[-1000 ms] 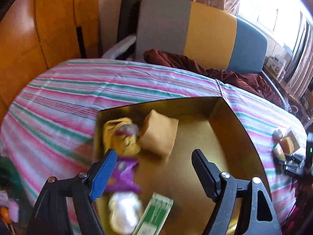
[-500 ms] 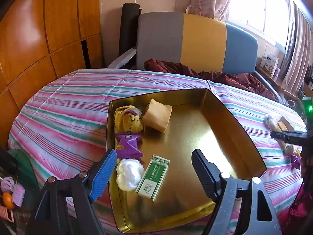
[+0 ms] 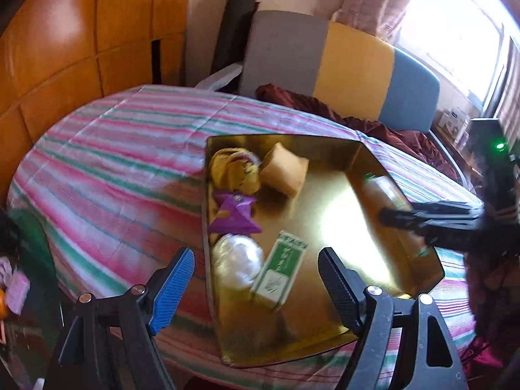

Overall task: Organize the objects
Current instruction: 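Lower the WEIDAN cracker pack into the tray and open the right gripper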

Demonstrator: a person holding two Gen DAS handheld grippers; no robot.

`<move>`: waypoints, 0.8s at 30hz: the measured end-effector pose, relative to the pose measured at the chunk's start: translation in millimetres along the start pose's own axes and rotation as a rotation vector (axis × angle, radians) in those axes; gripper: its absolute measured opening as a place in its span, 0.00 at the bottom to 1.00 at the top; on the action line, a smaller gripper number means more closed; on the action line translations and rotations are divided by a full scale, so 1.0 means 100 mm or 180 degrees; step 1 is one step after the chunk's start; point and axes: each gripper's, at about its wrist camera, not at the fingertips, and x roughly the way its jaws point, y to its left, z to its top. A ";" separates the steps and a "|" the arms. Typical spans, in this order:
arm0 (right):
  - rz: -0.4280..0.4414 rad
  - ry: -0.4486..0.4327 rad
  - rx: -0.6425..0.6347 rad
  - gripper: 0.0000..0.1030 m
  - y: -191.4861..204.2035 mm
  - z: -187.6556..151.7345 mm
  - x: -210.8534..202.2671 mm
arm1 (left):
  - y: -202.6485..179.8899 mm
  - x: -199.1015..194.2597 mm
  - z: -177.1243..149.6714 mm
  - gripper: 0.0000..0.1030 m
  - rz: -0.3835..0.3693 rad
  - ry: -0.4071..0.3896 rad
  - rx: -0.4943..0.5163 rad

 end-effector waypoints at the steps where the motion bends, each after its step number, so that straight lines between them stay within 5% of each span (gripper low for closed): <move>1: 0.0007 0.0052 -0.0047 0.47 0.07 0.01 0.09 | 0.03 0.00 -0.01 0.77 0.0003 0.0014 -0.0007; 10: 0.0086 0.0229 -0.0281 0.49 0.56 0.21 0.67 | 0.22 -0.04 -0.08 0.76 -0.0026 -0.0023 -0.0137; 14: 0.0265 0.0122 -0.0407 0.65 0.70 0.22 0.67 | 0.24 0.00 -0.09 0.76 -0.0054 0.0016 -0.0160; 24: 0.0206 -0.0042 -0.0152 0.77 0.52 0.01 0.37 | 0.08 -0.02 -0.12 0.72 -0.0018 0.0003 0.0017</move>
